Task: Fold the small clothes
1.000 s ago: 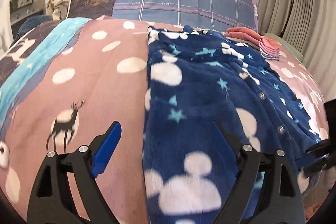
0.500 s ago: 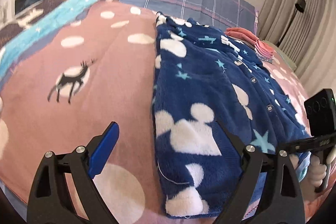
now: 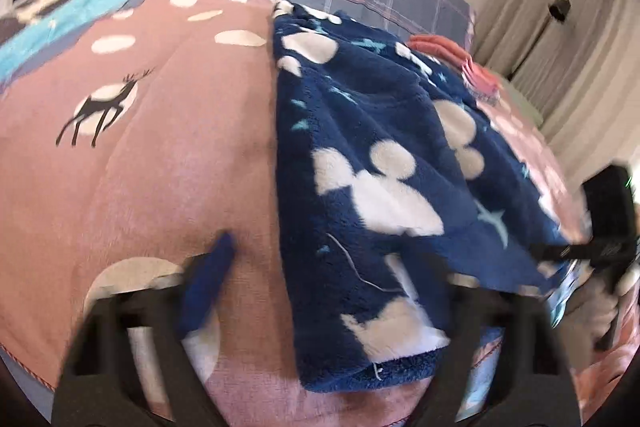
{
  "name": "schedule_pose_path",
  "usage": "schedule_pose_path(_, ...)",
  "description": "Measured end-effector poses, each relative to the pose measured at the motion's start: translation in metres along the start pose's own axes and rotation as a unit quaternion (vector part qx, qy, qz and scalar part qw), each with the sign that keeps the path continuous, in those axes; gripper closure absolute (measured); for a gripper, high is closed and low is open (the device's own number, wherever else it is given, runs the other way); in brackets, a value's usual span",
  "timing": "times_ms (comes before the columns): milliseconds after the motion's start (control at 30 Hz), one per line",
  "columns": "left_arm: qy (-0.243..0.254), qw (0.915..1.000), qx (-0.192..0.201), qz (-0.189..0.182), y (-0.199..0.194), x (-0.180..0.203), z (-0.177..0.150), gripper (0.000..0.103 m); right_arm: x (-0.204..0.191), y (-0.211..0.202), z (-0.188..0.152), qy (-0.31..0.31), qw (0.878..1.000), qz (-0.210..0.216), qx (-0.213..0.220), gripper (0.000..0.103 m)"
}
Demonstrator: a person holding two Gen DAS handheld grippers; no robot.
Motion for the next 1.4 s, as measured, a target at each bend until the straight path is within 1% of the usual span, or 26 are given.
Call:
schedule_pose_path(33, 0.001, 1.0000, -0.004, -0.009, 0.000, 0.001, 0.000, 0.083, -0.002, -0.010, -0.001, -0.004, 1.000, -0.004, 0.009, 0.079)
schedule_pose_path(67, -0.003, 0.9998, -0.005, -0.017, -0.002, 0.001, 0.001, 0.088, -0.003, -0.028, -0.002, -0.013, 0.999, -0.015, 0.031, 0.069)
schedule_pose_path(167, 0.011, 0.9999, 0.011, -0.007, -0.023, 0.008, 0.000, 0.092, 0.003, -0.071, -0.009, -0.015, 0.995, -0.045, 0.092, 0.064)
schedule_pose_path(200, 0.024, 0.9995, 0.020, 0.001, -0.034, 0.013, 0.000, 0.093, 0.013, -0.093, -0.015, 0.000, 0.991, -0.060, 0.121, 0.058)
schedule_pose_path(233, 0.031, 0.9992, 0.026, 0.002, -0.040, 0.017, 0.002, 0.093, 0.026, -0.109, -0.021, 0.017, 0.986, -0.079, 0.143, 0.056)
schedule_pose_path(300, 0.038, 0.9989, 0.027, -0.006, -0.046, 0.018, 0.004, 0.093, 0.061, -0.130, -0.034, 0.070, 0.976, -0.120, 0.169, 0.053)
schedule_pose_path(333, 0.037, 0.9990, 0.023, -0.005, -0.044, 0.016, 0.004, 0.092, 0.080, -0.134, -0.040, 0.110, 0.971, -0.126, 0.173, 0.052)
schedule_pose_path(367, 0.032, 0.9994, 0.016, -0.001, -0.040, 0.013, 0.004, 0.089, 0.098, -0.135, -0.047, 0.148, 0.967, -0.114, 0.172, 0.052)
schedule_pose_path(400, 0.018, 0.9998, 0.003, 0.004, -0.033, 0.007, 0.003, 0.084, 0.115, -0.130, -0.054, 0.184, 0.966, -0.083, 0.164, 0.052)
schedule_pose_path(467, -0.009, 0.9997, -0.015, 0.017, -0.022, -0.003, 0.000, 0.040, 0.125, -0.123, -0.058, 0.194, 0.967, -0.037, 0.162, 0.052)
schedule_pose_path(533, -0.024, 0.9993, -0.026, 0.008, -0.013, -0.009, -0.005, 0.038, 0.121, -0.115, -0.054, 0.176, 0.971, -0.001, 0.159, 0.049)
schedule_pose_path(567, -0.020, 0.9996, -0.020, 0.001, -0.010, -0.009, -0.006, 0.036, 0.118, -0.108, -0.049, 0.167, 0.974, 0.019, 0.149, 0.044)
schedule_pose_path(667, -0.021, 0.9997, -0.009, -0.002, -0.003, -0.007, -0.005, 0.036, 0.115, -0.095, -0.041, 0.151, 0.980, 0.031, 0.125, 0.042)
schedule_pose_path(700, -0.021, 0.9997, -0.010, -0.005, -0.002, -0.005, -0.004, 0.041, 0.114, -0.090, -0.036, 0.151, 0.980, 0.035, 0.124, 0.043)
schedule_pose_path(733, -0.015, 0.9996, -0.012, -0.019, -0.002, -0.001, -0.003, 0.078, 0.112, -0.089, -0.033, 0.149, 0.981, 0.033, 0.122, 0.057)
schedule_pose_path(767, -0.018, 0.9985, -0.018, -0.049, -0.002, 0.001, -0.001, 0.088, 0.110, -0.087, -0.032, 0.149, 0.981, 0.033, 0.117, 0.084)
schedule_pose_path(833, -0.034, 0.9972, -0.003, -0.066, -0.012, 0.004, 0.004, 0.090, 0.106, -0.090, -0.032, 0.151, 0.980, 0.042, 0.126, 0.090)
schedule_pose_path(933, -0.033, 0.9931, 0.053, -0.100, -0.051, 0.015, 0.021, 0.092, 0.084, -0.121, -0.033, 0.117, 0.974, 0.072, 0.179, 0.093)
schedule_pose_path(1033, 0.020, 0.9867, 0.116, -0.113, -0.108, 0.042, 0.036, 0.093, 0.042, -0.162, -0.037, 0.053, 0.967, 0.081, 0.235, 0.094)
schedule_pose_path(1100, 0.052, 0.9768, 0.160, -0.133, -0.150, 0.061, 0.037, 0.092, 0.014, -0.193, -0.045, 0.009, 0.958, 0.090, 0.273, 0.094)
schedule_pose_path(1167, 0.072, 0.9687, 0.194, -0.137, -0.185, 0.069, 0.029, 0.092, -0.008, -0.224, -0.062, -0.027, 0.945, 0.102, 0.309, 0.094)
schedule_pose_path(1200, 0.081, 0.9654, 0.209, -0.134, -0.198, 0.073, 0.025, 0.092, -0.021, -0.243, -0.076, -0.050, 0.938, 0.089, 0.332, 0.093)
schedule_pose_path(1267, 0.097, 0.9632, 0.221, -0.119, -0.213, 0.078, 0.018, 0.091, -0.038, -0.264, -0.095, -0.084, 0.929, 0.038, 0.358, 0.092)
schedule_pose_path(1300, 0.095, 0.9650, 0.216, -0.114, -0.210, 0.077, 0.018, 0.091, -0.038, -0.267, -0.097, -0.087, 0.929, 0.018, 0.360, 0.091)
schedule_pose_path(1367, 0.077, 0.9695, 0.202, -0.116, -0.195, 0.072, 0.024, 0.091, -0.029, -0.262, -0.095, -0.073, 0.933, 0.004, 0.353, 0.091)
schedule_pose_path(1400, 0.061, 0.9726, 0.192, -0.115, -0.183, 0.067, 0.026, 0.091, -0.018, -0.254, -0.090, -0.058, 0.935, 0.015, 0.349, 0.091)
Point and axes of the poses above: each gripper's, at about its wrist camera, not at the fingertips, and y roughly the way its jaws point, x to its right, z to its top, the point moved 1 cm from there along y, roughly the way its jaws point, and after that the axes turned 3 degrees about -x, right-handed, at the moved point
